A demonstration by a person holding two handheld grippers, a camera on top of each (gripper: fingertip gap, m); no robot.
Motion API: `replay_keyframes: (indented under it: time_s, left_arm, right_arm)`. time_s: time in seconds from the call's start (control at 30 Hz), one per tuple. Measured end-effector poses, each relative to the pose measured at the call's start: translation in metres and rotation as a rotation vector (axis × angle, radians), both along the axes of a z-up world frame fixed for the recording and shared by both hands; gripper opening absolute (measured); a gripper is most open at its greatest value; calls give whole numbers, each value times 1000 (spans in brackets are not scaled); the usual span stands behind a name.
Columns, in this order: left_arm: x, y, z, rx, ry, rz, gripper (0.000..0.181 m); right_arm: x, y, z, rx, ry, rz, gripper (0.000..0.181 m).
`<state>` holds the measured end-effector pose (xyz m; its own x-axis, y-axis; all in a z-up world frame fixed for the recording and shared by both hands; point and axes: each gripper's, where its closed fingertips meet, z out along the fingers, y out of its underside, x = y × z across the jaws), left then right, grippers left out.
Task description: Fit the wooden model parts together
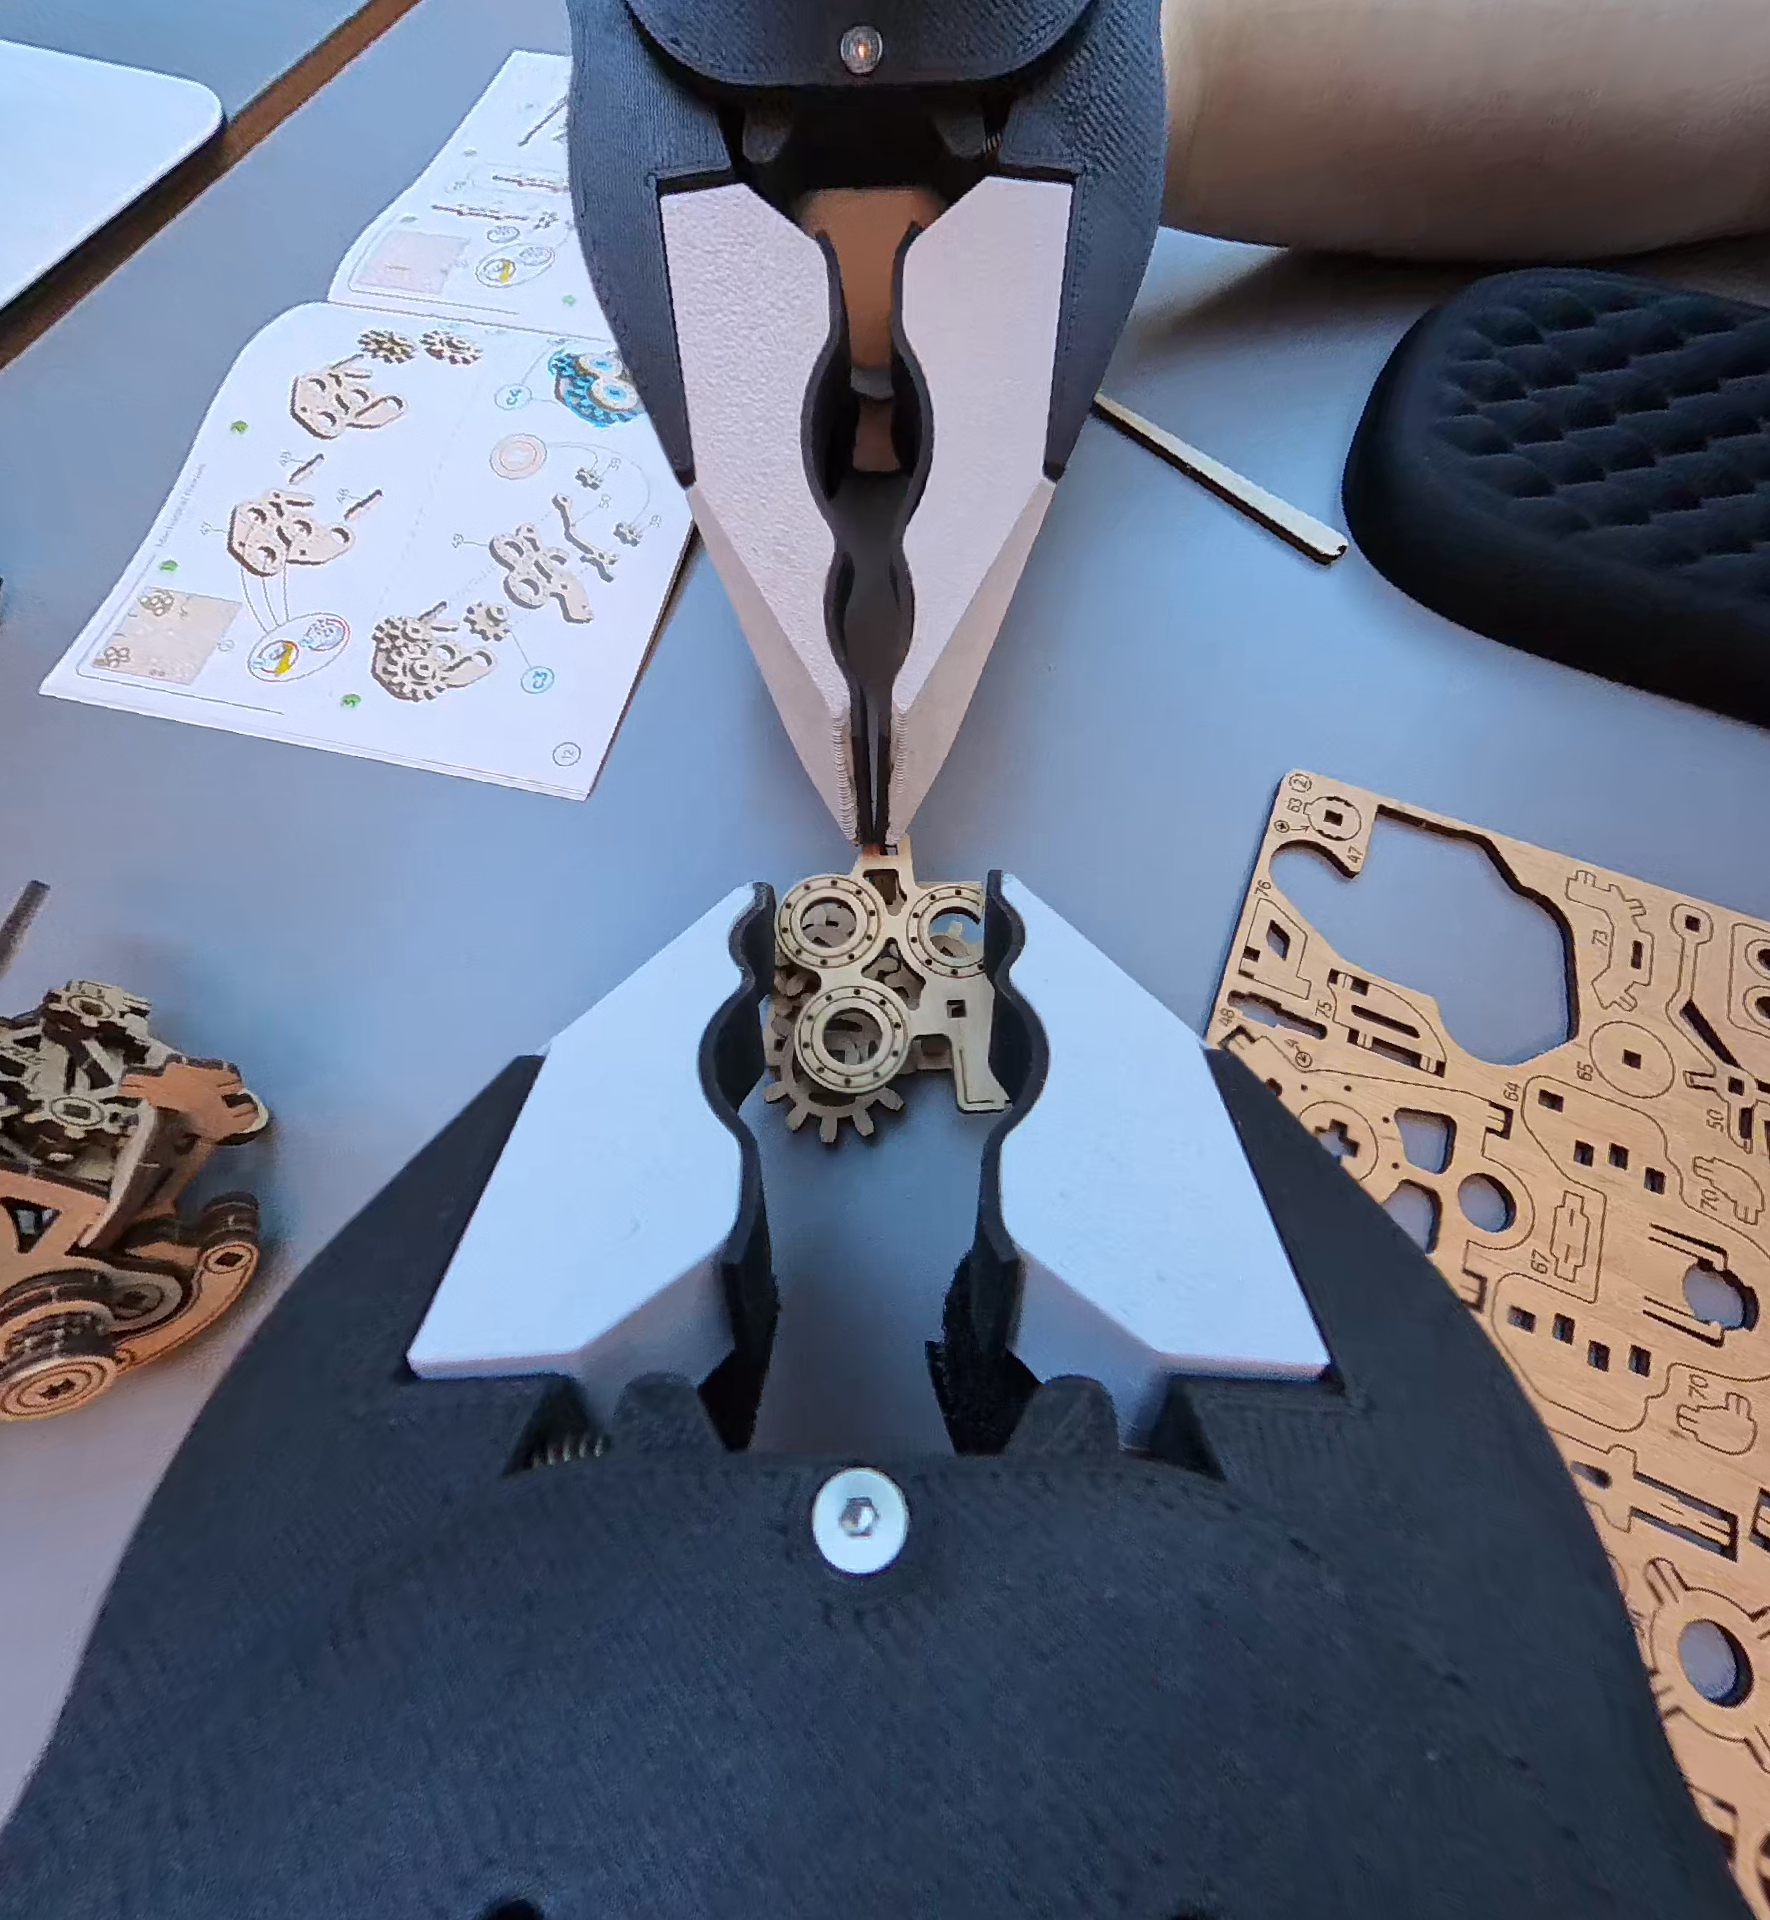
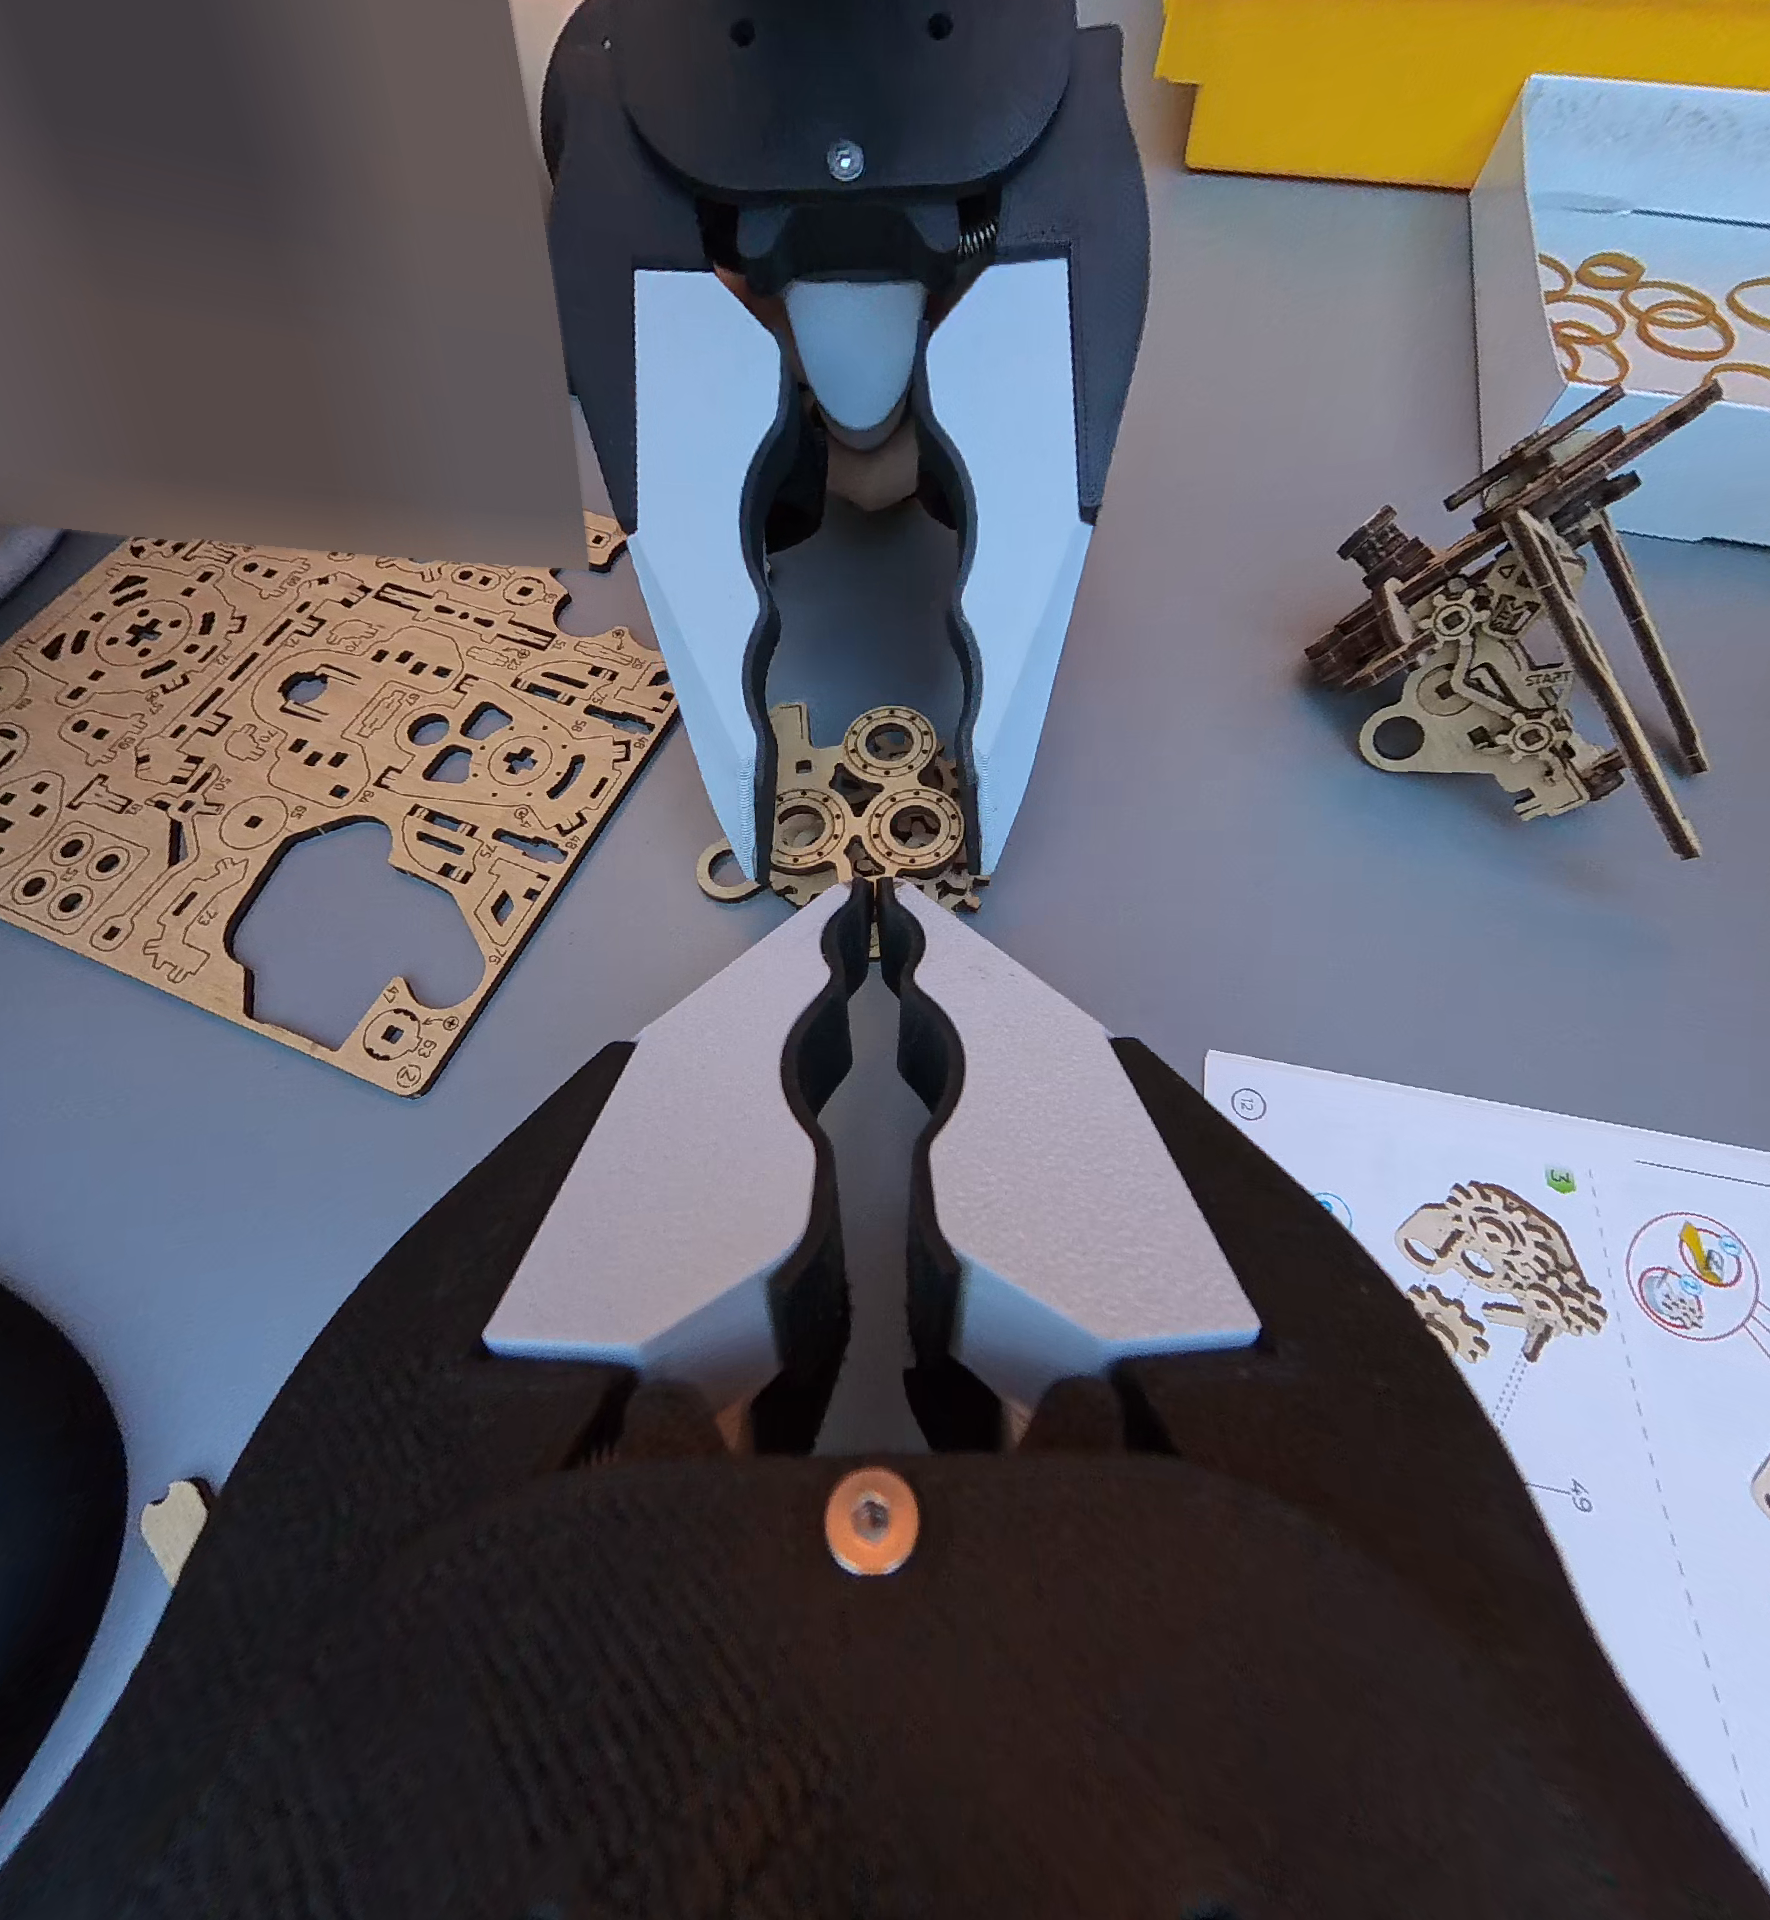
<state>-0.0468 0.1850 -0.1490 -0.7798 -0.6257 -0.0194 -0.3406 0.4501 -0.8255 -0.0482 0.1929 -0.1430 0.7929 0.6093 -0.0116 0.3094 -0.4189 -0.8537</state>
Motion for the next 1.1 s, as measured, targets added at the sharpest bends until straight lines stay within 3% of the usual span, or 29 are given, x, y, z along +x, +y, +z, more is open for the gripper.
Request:
replay_keyframes:
  time_s: [0.4, 0.67, 1.1]
  left_arm:
    - [-1, 1, 0, -27, 23, -4, 38]
    - [0, 1, 0, -36, 54, -11, 38]
    - [0, 3, 0, -30, 68, -17, 38]
  right_arm:
    - [7, -8, 6, 17, 37, 24, 7]
    - [2, -6, -20, -97, -92, 43, 9]
    - [0, -1, -21, -111, -81, 40, 7]
